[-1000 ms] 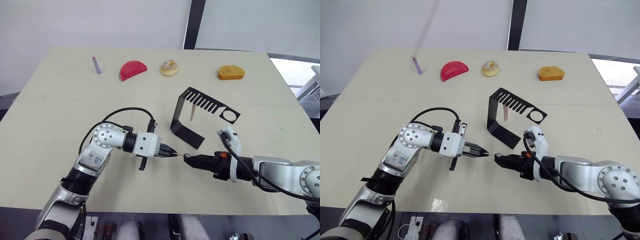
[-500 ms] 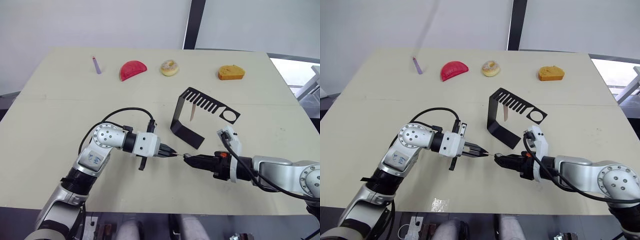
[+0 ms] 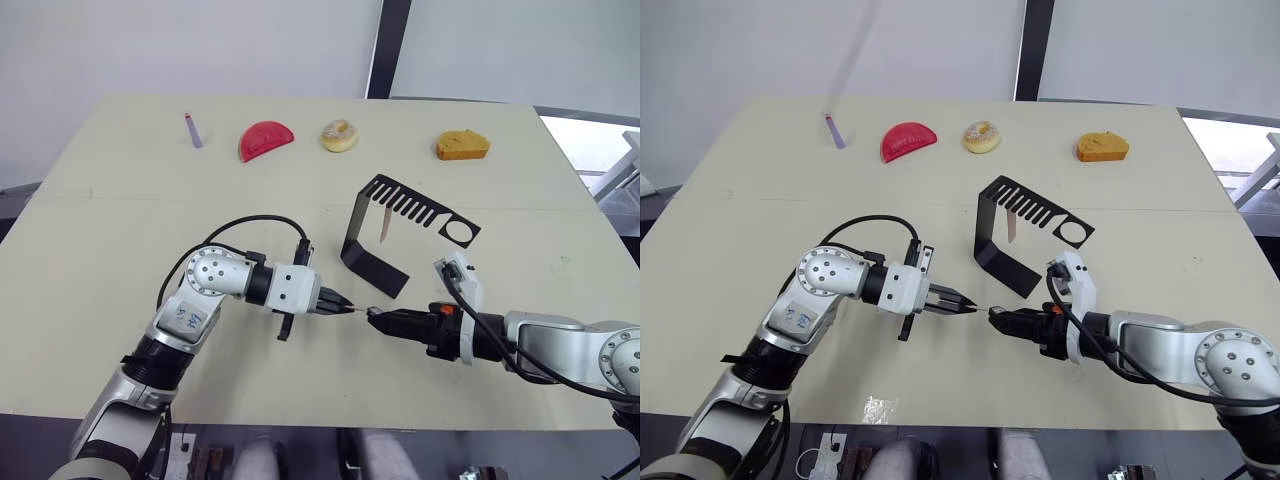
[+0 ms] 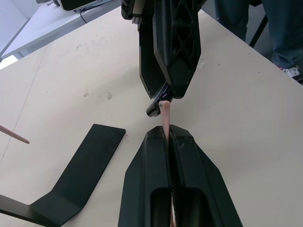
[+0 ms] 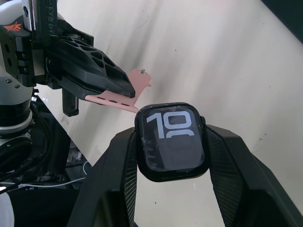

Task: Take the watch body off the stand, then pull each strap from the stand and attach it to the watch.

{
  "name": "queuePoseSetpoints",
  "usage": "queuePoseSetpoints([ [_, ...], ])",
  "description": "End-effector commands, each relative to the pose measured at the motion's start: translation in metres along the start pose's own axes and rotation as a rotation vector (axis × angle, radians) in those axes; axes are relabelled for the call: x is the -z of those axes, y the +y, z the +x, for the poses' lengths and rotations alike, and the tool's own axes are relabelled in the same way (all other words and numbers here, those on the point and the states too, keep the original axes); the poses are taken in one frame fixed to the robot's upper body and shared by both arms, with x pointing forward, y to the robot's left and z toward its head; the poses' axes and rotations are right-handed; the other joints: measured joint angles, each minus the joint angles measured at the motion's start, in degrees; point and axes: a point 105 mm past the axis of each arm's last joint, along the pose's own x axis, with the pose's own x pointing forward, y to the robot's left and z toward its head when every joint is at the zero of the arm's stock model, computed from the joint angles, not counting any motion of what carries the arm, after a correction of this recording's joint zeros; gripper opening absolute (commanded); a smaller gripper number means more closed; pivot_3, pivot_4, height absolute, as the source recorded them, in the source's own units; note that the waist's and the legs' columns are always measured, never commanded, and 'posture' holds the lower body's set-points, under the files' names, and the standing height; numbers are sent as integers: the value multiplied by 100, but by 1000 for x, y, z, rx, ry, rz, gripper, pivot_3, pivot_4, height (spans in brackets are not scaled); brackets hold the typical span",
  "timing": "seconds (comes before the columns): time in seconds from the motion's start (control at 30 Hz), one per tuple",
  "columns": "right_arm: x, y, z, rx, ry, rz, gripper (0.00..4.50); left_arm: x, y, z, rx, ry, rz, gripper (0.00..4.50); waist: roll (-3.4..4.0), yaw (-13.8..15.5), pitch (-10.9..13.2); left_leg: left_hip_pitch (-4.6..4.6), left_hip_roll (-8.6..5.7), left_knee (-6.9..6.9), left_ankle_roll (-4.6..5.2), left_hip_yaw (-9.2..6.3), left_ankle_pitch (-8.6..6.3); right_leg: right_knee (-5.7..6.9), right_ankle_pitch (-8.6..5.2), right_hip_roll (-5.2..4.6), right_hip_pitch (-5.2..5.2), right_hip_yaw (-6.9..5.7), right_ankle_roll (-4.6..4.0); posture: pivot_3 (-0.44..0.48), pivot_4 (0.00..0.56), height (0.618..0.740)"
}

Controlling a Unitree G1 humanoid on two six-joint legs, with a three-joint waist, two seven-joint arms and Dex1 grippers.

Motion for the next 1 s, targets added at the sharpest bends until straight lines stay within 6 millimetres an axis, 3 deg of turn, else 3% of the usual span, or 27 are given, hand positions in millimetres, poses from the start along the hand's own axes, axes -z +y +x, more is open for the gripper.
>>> queuePoseSetpoints([
  [0.03, -7, 14, -2, -60, -30, -26, 1602, -5, 1, 1, -2, -4, 34, 0, 0, 0, 0, 0, 0, 0, 0, 0, 0, 0, 0, 0, 0, 0, 0, 0, 150, 737],
  [1.0, -6, 15, 0, -62, -21, -29, 1602, -10, 2, 7, -4, -21, 40, 0, 0, 1, 0, -1, 0, 0, 0, 0, 0, -1, 0, 0, 0, -1, 0, 0, 150, 737],
])
